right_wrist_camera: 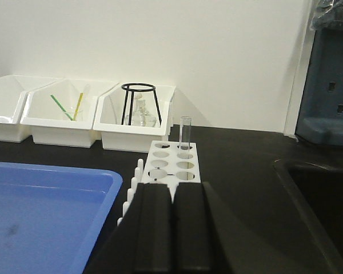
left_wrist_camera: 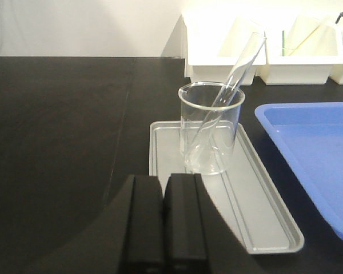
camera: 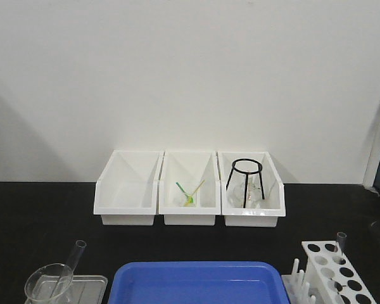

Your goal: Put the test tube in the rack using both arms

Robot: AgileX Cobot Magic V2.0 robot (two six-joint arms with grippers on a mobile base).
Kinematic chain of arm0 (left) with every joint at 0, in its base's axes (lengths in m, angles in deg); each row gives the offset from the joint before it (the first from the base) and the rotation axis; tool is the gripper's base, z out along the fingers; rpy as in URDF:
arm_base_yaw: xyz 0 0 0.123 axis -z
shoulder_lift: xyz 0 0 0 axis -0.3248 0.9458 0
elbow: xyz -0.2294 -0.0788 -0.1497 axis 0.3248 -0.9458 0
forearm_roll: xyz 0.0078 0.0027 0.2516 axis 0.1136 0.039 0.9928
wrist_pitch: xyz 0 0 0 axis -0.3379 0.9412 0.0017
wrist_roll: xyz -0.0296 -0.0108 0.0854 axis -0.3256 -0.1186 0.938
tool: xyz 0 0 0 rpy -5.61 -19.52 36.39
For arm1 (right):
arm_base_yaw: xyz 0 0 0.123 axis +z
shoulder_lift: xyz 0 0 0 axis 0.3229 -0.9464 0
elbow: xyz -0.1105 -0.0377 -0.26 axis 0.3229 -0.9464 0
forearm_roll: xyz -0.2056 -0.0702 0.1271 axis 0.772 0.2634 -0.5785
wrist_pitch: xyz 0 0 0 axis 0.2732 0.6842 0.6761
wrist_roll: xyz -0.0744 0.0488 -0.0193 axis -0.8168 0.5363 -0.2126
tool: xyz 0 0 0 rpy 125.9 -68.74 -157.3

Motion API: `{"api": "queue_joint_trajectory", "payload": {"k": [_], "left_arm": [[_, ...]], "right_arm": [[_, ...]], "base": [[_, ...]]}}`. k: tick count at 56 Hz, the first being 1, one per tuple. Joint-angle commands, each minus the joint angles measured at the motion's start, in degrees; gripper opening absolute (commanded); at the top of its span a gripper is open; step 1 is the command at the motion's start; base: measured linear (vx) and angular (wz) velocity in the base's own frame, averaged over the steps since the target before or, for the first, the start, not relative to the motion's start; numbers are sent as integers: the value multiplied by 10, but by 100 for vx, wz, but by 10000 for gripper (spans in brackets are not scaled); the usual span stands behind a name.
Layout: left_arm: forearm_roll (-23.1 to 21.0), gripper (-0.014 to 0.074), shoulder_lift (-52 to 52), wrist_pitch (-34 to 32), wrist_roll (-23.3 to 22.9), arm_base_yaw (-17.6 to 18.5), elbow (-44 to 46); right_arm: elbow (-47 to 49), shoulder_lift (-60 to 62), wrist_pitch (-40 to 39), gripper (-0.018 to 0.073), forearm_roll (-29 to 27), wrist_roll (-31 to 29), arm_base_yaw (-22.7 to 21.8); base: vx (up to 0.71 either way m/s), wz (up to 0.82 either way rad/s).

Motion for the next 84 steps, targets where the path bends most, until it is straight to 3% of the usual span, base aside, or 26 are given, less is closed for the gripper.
{"api": "queue_joint_trajectory", "payload": {"k": [1,54,70,84], "left_arm": [[1,-6,-8,-47,-1,-1,15],[21,-6,-8,-12,5,-1,15],[20,-6,-8,-100,5,-1,15],[12,-6,-8,-119,-5,-1,15]], "right_arm": [[-9,5,-46,-11,3,-2,1],[-9,5,-46,-11,3,-2,1],[-9,5,-104,-11,4,-2,1],[-9,5,-123,-11,4,-2,1]], "base": [[12,1],[2,0],[0,0],[0,0]]}}
